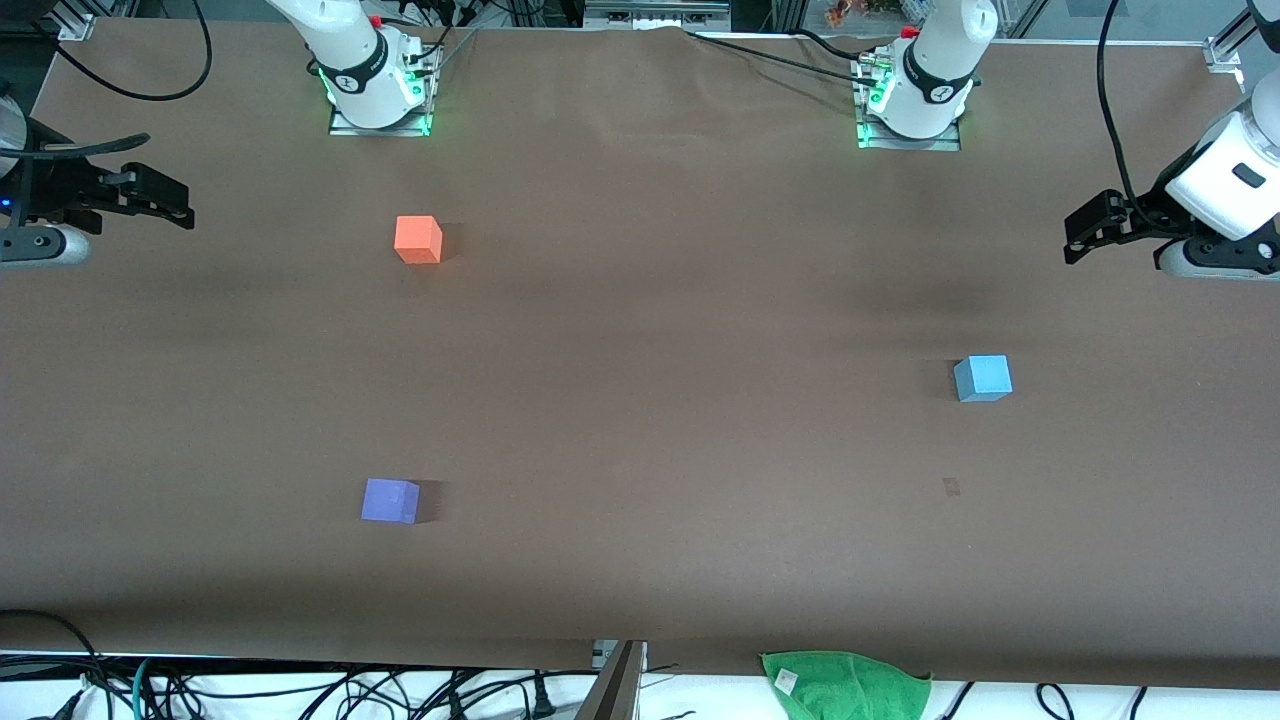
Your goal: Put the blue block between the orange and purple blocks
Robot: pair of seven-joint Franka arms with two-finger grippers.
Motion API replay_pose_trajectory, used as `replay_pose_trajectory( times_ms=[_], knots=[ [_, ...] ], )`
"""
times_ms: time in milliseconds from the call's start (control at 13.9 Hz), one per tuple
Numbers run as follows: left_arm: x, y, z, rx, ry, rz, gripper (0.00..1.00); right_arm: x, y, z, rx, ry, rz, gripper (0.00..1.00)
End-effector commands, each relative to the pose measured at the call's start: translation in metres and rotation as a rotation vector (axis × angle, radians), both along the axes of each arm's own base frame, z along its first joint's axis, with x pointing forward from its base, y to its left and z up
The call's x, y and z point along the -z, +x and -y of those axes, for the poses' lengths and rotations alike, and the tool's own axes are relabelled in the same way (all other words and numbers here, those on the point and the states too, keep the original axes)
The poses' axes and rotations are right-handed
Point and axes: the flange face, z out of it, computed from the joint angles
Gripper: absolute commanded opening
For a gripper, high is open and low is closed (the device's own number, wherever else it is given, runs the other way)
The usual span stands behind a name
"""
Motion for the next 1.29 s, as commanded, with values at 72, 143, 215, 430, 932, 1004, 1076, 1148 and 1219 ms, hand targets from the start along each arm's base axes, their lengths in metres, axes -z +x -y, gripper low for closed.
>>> replay_pose_trajectory(
  times_ms=[72, 143, 215, 430, 932, 1004, 1076, 1148, 1219],
  knots=[
    [-0.001, -0.003, -0.006, -0.025, -0.019, -0.025, 1.00, -0.003, 0.002, 0.002, -0.007, 0.020, 0.002, 1.00],
    [-0.001, -0.001, -0.006, -0.024, -0.019, -0.022, 1.00, -0.003, 0.002, 0.002, -0.006, 0.020, 0.002, 1.00],
    [-0.001, 0.000, -0.002, -0.018, -0.018, -0.024, 1.00, -0.003, 0.002, 0.002, -0.006, 0.020, 0.002, 1.00],
    [0.002, 0.000, 0.000, -0.012, -0.015, -0.034, 1.00, -0.003, 0.002, 0.002, -0.006, 0.022, 0.002, 1.00],
    [-0.004, 0.014, 0.002, -0.007, -0.018, -0.021, 1.00, -0.002, 0.003, 0.003, -0.002, 0.038, 0.003, 1.00],
    [-0.002, 0.017, 0.002, -0.007, -0.017, -0.022, 1.00, -0.002, 0.003, 0.003, -0.004, 0.039, 0.003, 1.00],
    [0.000, 0.018, 0.002, -0.004, -0.013, -0.028, 1.00, -0.002, 0.003, 0.003, -0.004, 0.039, 0.003, 1.00],
    [0.000, 0.017, 0.002, -0.001, -0.001, -0.032, 1.00, -0.002, 0.003, 0.004, -0.002, 0.039, 0.003, 1.00],
    [0.001, 0.017, 0.002, -0.003, 0.002, -0.034, 1.00, -0.001, 0.003, 0.004, -0.005, 0.038, 0.001, 1.00]
  ],
)
